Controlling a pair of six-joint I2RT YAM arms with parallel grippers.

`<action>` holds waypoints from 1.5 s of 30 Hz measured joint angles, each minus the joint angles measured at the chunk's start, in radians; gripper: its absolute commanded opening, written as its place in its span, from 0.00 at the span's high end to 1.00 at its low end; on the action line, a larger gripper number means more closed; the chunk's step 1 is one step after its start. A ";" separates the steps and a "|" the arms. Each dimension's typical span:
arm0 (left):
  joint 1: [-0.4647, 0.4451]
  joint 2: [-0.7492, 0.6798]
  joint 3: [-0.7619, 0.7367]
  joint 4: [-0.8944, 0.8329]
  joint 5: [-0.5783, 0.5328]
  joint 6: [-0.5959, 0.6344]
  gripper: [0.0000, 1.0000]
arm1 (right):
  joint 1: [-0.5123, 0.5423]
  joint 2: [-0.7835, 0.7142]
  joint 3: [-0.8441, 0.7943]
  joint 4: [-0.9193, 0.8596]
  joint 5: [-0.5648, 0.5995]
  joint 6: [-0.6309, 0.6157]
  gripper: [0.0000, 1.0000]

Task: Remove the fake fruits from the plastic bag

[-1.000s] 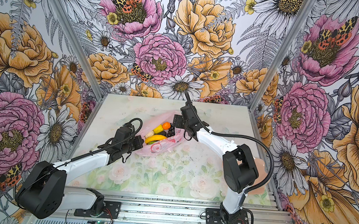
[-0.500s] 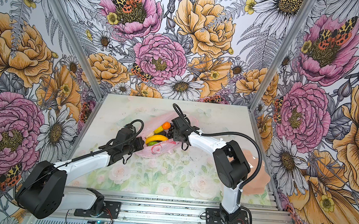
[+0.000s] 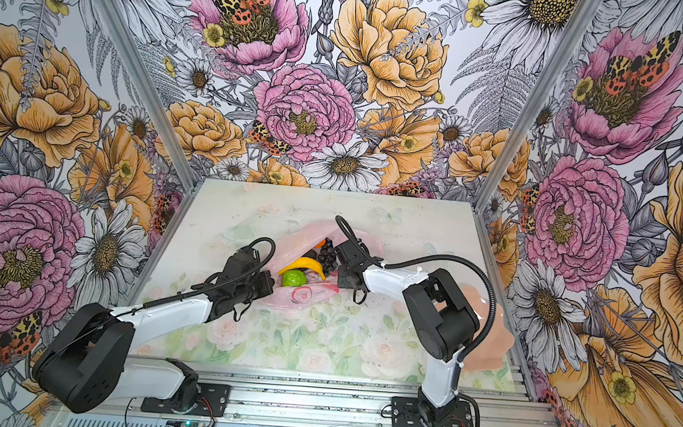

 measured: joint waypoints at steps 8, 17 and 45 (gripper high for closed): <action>0.043 -0.021 -0.069 0.068 0.020 -0.062 1.00 | -0.001 0.000 -0.019 0.068 -0.020 0.024 1.00; 0.187 -0.134 -0.119 0.113 0.116 -0.097 1.00 | -0.017 0.049 0.033 0.154 -0.098 0.022 1.00; 0.072 -0.150 -0.108 0.135 -0.009 -0.053 1.00 | 0.060 -0.006 0.178 0.102 0.208 -0.144 0.18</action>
